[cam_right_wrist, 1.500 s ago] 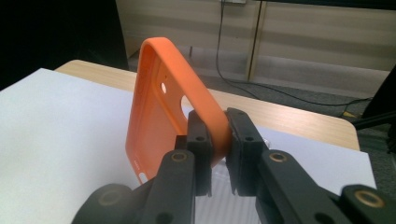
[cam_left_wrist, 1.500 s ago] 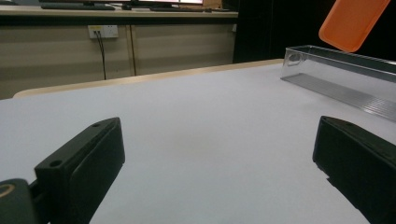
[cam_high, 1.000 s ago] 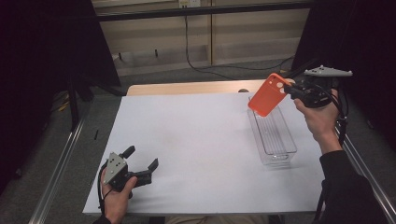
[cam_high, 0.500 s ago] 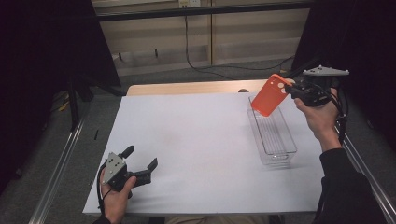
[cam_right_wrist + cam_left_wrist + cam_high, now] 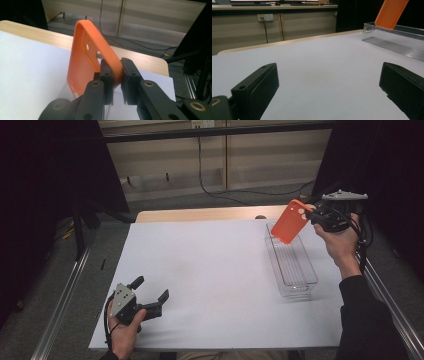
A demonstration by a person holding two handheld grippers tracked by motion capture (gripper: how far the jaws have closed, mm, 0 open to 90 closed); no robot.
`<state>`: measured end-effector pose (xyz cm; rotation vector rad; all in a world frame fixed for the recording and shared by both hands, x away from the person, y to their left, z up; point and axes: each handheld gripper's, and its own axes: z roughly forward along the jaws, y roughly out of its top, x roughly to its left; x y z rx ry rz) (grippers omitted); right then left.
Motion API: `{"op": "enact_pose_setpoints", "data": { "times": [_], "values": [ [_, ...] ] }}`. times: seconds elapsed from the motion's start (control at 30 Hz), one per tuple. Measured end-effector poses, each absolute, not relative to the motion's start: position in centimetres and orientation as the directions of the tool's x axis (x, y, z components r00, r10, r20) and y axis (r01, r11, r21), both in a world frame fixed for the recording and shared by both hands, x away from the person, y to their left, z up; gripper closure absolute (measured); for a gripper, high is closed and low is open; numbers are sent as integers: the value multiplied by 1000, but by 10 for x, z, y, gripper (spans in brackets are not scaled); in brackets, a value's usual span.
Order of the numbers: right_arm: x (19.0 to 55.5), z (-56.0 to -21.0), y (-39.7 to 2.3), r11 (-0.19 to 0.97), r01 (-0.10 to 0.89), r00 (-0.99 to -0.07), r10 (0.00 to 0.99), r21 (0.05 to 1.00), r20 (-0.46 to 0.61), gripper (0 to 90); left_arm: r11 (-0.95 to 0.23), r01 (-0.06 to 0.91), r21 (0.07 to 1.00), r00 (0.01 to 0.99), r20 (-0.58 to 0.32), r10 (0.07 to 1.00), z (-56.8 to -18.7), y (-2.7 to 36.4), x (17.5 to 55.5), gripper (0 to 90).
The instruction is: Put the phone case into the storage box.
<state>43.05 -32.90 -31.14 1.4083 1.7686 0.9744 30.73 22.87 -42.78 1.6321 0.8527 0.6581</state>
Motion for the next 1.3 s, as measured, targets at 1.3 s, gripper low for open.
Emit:
{"op": "enact_pose_setpoints", "data": {
  "times": [1.3],
  "values": [
    [471,-333,-307,289,541,-204,956,790,-210,801,-125,189,974,593,-12,805,-428,228,307,28]
  ]
}}
